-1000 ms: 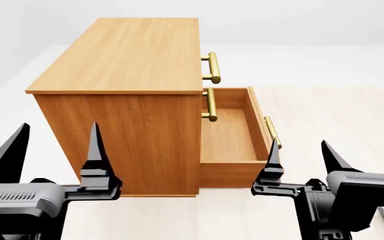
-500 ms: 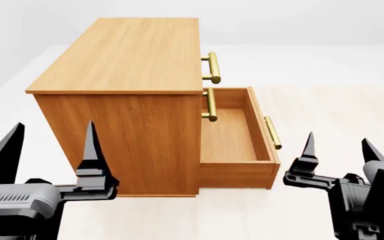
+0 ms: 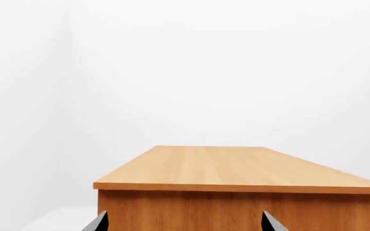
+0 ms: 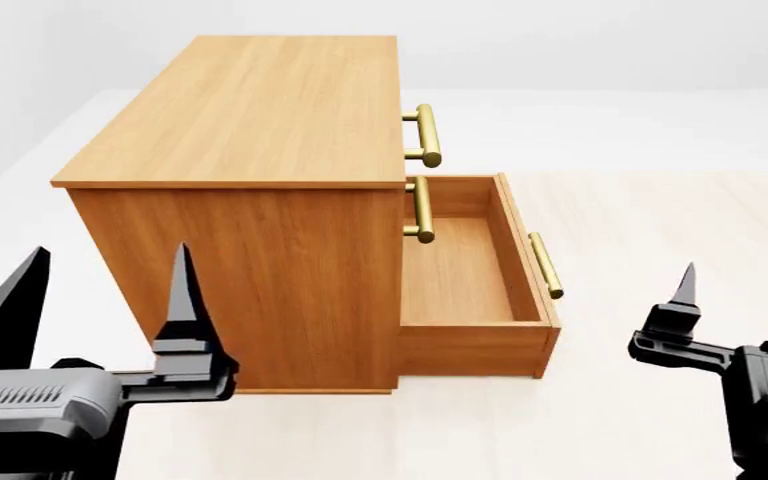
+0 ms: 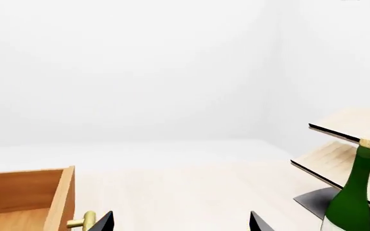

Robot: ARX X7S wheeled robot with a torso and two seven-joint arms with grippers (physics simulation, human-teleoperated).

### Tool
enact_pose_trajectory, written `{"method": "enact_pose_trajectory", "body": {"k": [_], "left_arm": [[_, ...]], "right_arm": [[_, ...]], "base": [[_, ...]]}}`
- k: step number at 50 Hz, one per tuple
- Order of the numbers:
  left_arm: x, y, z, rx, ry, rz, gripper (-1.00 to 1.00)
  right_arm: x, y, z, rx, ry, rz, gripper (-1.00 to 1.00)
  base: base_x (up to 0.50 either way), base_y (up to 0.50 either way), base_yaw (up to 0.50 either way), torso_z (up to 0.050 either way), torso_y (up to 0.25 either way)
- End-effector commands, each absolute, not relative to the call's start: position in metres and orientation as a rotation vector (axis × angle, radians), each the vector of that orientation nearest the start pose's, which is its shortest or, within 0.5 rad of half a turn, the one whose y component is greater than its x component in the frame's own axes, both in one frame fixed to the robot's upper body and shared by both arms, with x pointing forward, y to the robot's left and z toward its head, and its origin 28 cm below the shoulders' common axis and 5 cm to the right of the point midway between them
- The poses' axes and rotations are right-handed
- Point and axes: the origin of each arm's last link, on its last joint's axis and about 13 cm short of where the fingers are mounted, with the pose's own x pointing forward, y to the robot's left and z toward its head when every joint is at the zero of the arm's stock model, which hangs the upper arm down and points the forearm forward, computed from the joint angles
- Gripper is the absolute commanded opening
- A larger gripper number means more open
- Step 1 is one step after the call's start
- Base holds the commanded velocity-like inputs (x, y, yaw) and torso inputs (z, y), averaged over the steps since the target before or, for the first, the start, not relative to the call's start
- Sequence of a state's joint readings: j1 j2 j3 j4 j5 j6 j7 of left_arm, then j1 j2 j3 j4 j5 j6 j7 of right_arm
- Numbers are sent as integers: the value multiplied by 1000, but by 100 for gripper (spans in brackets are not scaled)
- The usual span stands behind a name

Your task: Put the bowl on top of the cabinet.

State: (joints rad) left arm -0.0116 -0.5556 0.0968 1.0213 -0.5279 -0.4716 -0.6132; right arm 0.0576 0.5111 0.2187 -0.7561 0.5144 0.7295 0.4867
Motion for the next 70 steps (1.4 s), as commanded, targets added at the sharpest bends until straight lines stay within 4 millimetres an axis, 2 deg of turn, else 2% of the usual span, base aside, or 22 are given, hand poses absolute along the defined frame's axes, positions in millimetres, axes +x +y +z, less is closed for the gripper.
{"method": "enact_pose_trajectory", "body": {"k": [1,11,19,31,40,61,70], "left_arm": [[149,222,179,-3,-393,30,100],[150,221,180,-3,-392,30,100],[150,222,180,-1,-391,33,100],[150,221,180,2,-391,31,100],[149,221,180,2,-392,30,100],[150,220,180,3,-390,28,100],[150,220,180,3,-389,25,100]], "right_arm": [[194,-200,157,-153,-89,-381,100],[202,-215,160,-203,-62,-415,100],[207,-224,152,-249,-30,-430,100],[201,-240,154,-250,-17,-486,100],[196,-242,159,-214,-92,-469,100],[193,-265,160,-208,11,-519,100],[196,-273,152,-207,72,-535,100]], "base": [[0,0,0,0,0],[0,0,0,0,0],[0,0,0,0,0],[0,0,0,0,0],[167,0,0,0,0],[46,0,0,0,0],[0,0,0,0,0]]}}
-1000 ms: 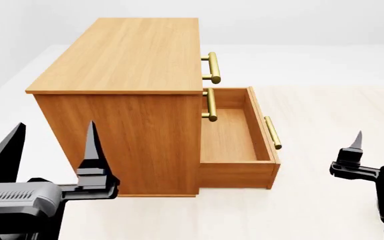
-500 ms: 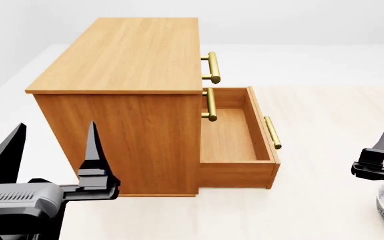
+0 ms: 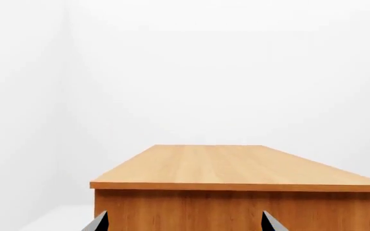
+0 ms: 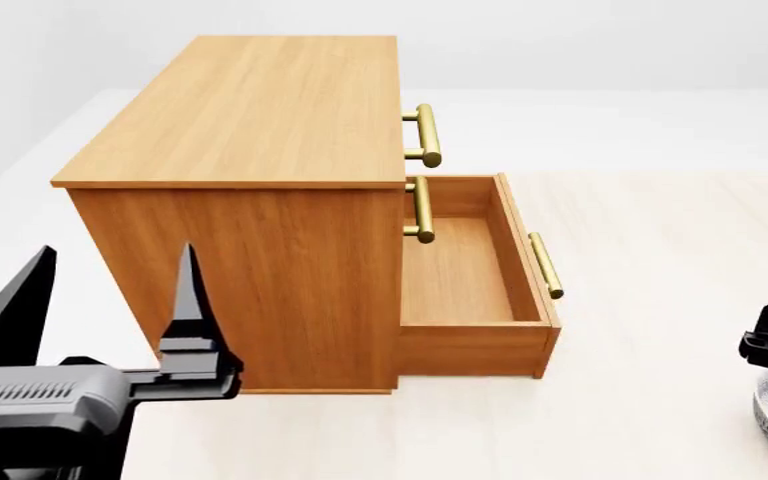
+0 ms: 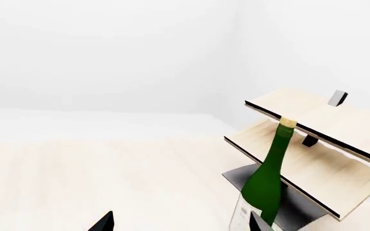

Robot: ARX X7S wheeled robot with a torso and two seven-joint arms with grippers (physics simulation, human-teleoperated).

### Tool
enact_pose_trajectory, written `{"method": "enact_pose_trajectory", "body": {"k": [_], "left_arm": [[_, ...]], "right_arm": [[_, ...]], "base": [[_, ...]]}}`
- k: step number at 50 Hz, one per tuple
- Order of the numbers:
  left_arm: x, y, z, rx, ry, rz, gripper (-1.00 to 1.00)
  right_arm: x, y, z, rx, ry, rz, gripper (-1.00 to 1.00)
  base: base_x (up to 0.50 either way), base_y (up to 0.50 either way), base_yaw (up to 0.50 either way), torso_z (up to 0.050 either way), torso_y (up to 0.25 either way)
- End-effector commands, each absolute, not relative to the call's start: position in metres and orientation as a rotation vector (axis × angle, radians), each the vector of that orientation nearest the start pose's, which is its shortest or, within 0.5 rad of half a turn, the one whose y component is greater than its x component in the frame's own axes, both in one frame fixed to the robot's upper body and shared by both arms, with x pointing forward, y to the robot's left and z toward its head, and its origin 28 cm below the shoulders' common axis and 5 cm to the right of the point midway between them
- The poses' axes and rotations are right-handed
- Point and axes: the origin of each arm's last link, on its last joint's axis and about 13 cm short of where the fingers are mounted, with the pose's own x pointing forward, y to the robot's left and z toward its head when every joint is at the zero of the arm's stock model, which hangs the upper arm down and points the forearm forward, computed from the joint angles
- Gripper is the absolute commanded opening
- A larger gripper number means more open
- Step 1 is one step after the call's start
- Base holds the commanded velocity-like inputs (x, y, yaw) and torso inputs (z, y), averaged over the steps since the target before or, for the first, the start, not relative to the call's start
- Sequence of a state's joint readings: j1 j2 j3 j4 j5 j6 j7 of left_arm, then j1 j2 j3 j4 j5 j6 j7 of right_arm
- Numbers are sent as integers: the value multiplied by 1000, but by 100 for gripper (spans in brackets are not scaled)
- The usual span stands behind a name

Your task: Put the bowl on top of the cabinet.

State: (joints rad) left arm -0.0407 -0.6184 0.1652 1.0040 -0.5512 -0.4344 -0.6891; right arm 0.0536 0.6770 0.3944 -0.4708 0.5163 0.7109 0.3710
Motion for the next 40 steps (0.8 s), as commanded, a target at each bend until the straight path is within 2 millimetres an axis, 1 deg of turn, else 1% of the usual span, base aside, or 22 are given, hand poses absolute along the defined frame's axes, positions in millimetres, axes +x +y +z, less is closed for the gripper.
{"method": "enact_pose_trajectory", "body": {"k": [1,6,22,24,28,40], "left_arm": [[150,220,180,3,-389,25,100],[150,219,180,5,-388,24,100],[147,220,179,5,-388,27,100],[147,220,179,6,-387,28,100],[147,220,178,6,-387,25,100],[148,220,179,6,-388,28,100]], "right_arm": [[196,-273,152,-207,72,-535,100],[195,-273,149,-205,99,-539,100],[191,-274,148,-199,168,-545,100],[190,-274,148,-167,174,-546,100],[190,-274,148,-163,187,-555,100],[192,-276,146,-154,236,-560,100]], "base": [[0,0,0,0,0],[0,0,0,0,0],[0,0,0,0,0],[0,0,0,0,0],[0,0,0,0,0],[0,0,0,0,0]]}}
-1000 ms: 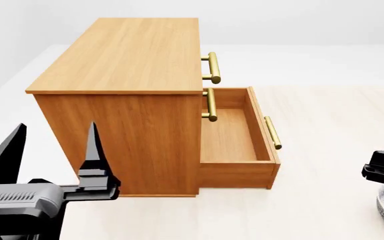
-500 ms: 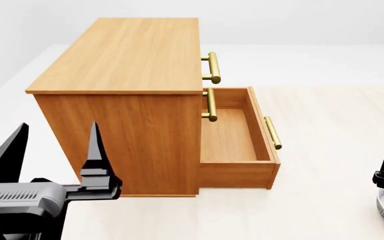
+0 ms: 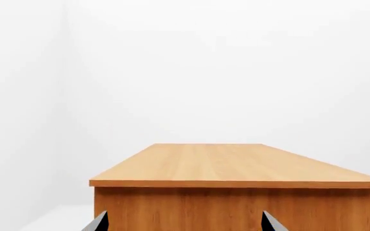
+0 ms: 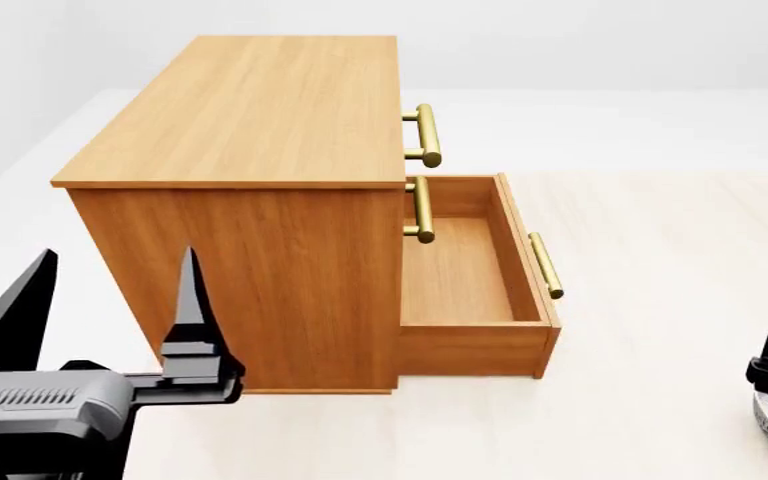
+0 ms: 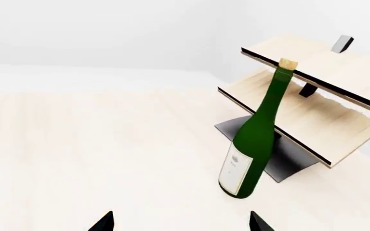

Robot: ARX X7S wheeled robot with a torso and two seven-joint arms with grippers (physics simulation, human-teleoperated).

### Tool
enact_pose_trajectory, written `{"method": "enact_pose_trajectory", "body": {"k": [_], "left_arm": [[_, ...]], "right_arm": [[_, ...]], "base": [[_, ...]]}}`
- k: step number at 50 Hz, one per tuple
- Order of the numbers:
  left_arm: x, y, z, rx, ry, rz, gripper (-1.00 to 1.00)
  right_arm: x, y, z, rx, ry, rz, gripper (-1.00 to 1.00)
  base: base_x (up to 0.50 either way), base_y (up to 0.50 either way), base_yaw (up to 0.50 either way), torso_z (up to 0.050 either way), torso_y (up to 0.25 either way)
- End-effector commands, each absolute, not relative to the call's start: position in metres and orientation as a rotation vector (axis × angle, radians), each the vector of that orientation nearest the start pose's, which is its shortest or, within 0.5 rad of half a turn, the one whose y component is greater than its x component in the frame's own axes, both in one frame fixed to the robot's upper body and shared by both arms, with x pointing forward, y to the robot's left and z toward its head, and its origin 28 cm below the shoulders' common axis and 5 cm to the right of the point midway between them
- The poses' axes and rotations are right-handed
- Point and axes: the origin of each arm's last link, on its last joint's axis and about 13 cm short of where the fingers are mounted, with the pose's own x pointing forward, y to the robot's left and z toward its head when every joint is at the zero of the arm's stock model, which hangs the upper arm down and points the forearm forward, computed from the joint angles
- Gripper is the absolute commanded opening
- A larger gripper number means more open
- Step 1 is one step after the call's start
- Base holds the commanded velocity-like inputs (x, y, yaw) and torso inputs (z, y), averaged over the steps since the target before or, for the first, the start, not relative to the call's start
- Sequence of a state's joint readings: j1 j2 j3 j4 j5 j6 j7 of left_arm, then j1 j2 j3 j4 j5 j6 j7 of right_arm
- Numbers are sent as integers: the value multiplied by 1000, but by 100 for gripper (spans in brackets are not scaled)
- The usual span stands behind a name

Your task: Put the bowl on top of the cabinet.

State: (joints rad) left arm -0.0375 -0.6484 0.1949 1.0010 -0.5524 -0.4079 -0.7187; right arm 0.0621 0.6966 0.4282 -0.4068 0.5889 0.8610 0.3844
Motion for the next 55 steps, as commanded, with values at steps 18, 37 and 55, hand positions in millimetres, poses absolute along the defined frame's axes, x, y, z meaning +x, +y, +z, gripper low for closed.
{"method": "enact_pose_trajectory", "body": {"k": [18,37,55], "left_arm": [[148,220,178,2,-387,25,100],[149,220,178,4,-386,26,100],[149,219,177,6,-385,25,100]], "right_arm": [[199,-278,139,-160,294,-549,100],[211,-279,124,-143,351,-536,100],[217,-275,129,-105,367,-531,100]], "base": [[0,0,0,0,0],[0,0,0,0,0],[0,0,0,0,0]]}}
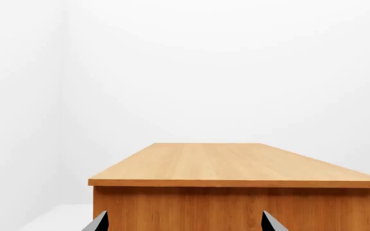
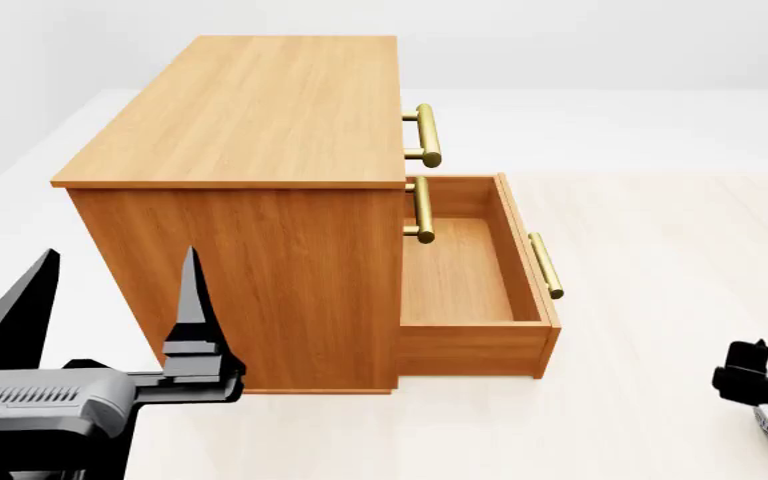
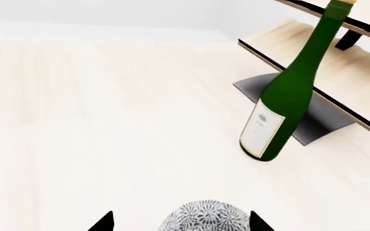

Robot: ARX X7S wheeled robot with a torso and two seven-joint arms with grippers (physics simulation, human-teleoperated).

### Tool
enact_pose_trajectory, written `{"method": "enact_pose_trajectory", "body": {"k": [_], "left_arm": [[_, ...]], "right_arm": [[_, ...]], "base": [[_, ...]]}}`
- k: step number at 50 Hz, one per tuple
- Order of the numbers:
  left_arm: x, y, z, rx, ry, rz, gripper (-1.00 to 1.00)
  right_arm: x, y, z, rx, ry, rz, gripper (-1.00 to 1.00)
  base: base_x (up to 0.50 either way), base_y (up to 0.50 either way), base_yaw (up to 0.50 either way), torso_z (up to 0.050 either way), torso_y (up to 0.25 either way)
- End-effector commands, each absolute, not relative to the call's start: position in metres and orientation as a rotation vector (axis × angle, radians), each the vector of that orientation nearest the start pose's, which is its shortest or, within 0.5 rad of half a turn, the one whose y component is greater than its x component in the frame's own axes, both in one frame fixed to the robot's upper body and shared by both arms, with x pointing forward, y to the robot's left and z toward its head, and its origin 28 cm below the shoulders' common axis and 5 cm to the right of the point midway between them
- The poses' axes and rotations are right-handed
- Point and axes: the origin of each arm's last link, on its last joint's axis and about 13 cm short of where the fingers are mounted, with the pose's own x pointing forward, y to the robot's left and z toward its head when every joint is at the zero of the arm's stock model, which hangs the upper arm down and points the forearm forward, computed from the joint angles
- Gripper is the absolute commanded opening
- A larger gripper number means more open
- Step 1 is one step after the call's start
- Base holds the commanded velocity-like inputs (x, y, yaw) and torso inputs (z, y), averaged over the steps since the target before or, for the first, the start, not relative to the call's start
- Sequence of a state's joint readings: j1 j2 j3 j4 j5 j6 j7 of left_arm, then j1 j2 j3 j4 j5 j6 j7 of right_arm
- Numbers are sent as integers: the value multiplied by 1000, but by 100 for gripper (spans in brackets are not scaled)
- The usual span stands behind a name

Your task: Put the bowl on top of the cabinet.

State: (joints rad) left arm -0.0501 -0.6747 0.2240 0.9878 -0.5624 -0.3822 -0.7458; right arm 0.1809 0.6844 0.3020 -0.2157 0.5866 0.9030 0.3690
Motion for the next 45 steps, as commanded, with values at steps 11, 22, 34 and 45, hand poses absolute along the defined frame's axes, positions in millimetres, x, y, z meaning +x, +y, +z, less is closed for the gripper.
{"method": "enact_pose_trajectory", "body": {"k": [11,22,34,45], "left_arm": [[150,219,177,6,-381,26,100],[150,219,177,1,-379,24,100],[151,219,177,3,-379,24,100],[150,219,177,3,-381,25,100]], "right_arm": [[219,-273,134,-75,422,-571,100],[220,-272,137,-18,466,-568,100],[222,-271,137,2,495,-565,100],[223,-269,134,8,518,-559,100]], "base": [[0,0,0,0,0],[0,0,0,0,0],[0,0,0,0,0],[0,0,0,0,0]]}}
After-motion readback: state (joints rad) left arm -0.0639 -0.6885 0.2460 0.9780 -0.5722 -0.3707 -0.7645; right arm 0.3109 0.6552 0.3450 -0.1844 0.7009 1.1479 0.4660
